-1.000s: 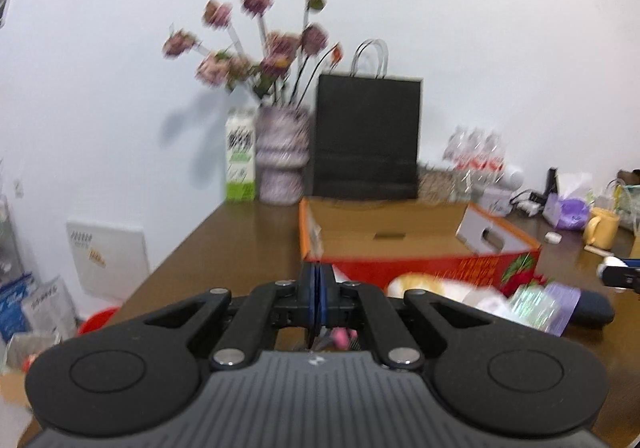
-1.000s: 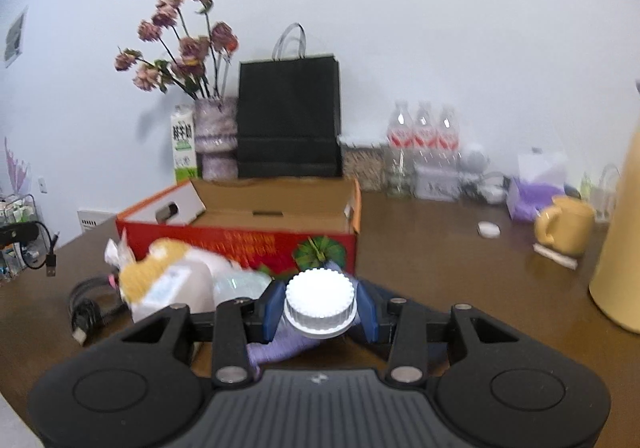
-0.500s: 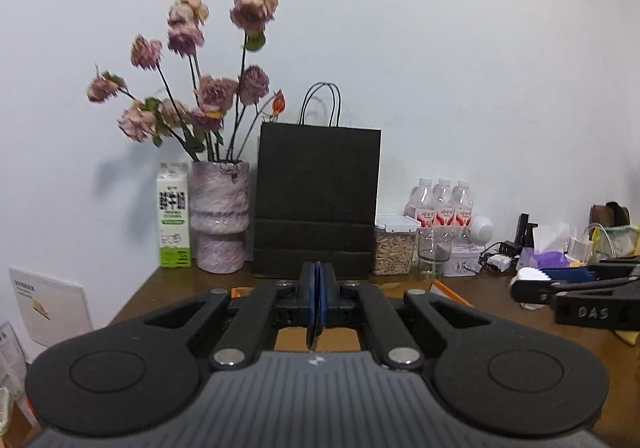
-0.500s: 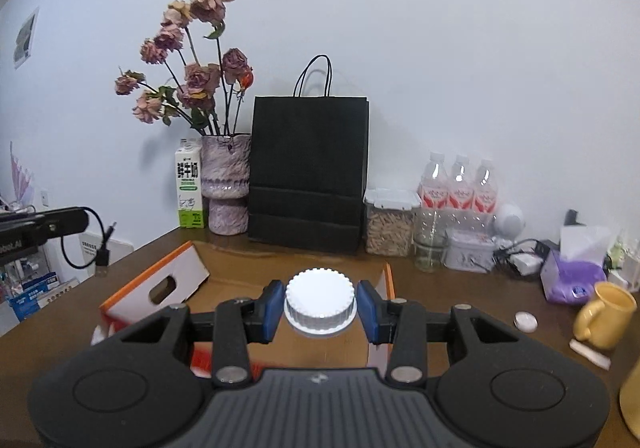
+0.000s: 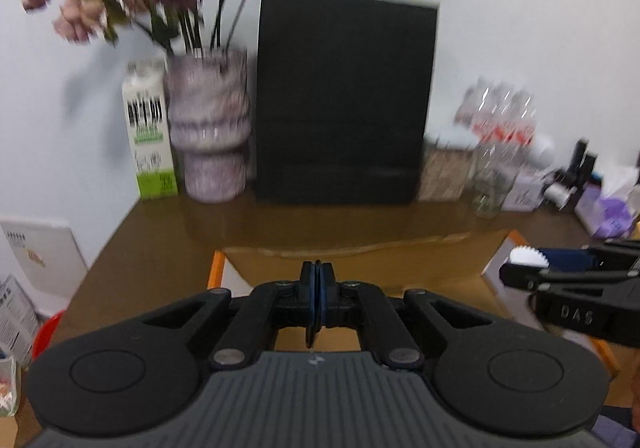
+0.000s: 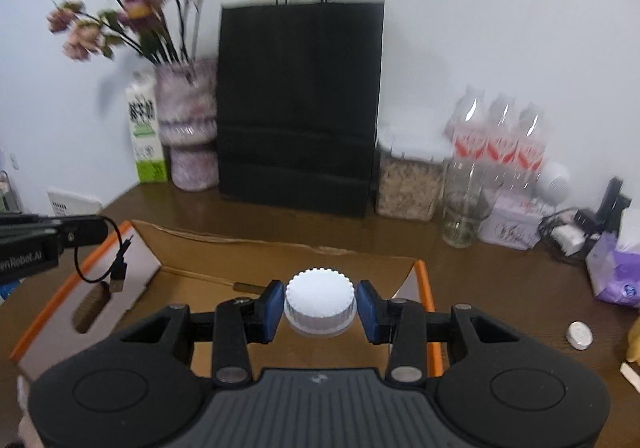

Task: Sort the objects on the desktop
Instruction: 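Carry the cap with the right gripper into the cardboard box while the left drops the cable there, then withdraw both open grippers from the box back over the table objects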

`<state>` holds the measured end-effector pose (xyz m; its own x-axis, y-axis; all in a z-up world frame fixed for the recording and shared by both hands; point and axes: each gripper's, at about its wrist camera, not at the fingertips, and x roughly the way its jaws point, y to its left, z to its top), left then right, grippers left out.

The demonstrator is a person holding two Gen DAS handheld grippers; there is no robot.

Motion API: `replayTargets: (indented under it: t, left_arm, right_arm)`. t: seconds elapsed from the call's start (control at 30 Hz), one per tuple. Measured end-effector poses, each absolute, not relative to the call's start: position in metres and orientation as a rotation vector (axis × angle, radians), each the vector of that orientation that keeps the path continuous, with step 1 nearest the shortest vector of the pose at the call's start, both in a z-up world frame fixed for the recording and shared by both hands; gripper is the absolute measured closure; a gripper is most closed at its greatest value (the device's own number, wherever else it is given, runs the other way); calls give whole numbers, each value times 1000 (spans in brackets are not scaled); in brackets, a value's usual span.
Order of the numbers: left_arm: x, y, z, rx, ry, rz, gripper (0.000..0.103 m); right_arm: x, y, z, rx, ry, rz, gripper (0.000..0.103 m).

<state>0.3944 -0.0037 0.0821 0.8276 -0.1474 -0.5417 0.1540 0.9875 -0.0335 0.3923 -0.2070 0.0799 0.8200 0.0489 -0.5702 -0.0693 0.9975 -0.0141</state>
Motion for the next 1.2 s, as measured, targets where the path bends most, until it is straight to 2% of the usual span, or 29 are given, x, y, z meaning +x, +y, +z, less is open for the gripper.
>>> replayTargets:
  t: [0.23,0.5,0.53,0.57,0.6,0.63,0.67,0.7,0.73,0.77,0.8,0.87,1.1,1.2]
  left_arm:
    - [430,1,43,15,763,-127,100]
    - [444,-2,25,19,864,-111,99]
    - [444,-2,23,21,874,-112,98]
    - [445,-3,23,22,880,-110,97]
    - [445,-3,22,24,885,-106,89]
    - [445,-3,22,26,887,-106,82]
    - [444,-4,22,27,888,-107,67]
    - [443,-5,22,27,883,-129,59]
    - [441,-7,24,31,870,-142,54]
    - [438,-9,26,36,849,-148,44]
    - [434,-11,29,45,823,-154,25]
    - [427,-15,37,69,771,-149,1]
    - [403,-14,62,63,649,-161,0]
    - [389,-9,72,48,598,-154,0]
  right_arm:
    - [435,-210,53,-39,743,68,64]
    - [451,-211,34,-60,840,81,64]
    - [452,-211,32,-64,851,82,62]
    - [453,-211,30,-64,861,83,52]
    - [453,-212,28,-61,867,86,43]
    - [453,-212,26,-59,870,91,25]
    - [453,-212,25,-62,867,96,17]
    - [451,-211,24,-70,861,102,17]
    - [449,-211,23,-71,858,107,17]
    - [448,-211,24,-67,851,112,16]
    - [447,-212,26,-66,841,115,14]
    - [442,-212,29,-68,818,119,10]
    - [418,-219,49,-52,750,122,8]
    - [399,-224,62,-45,704,135,4]
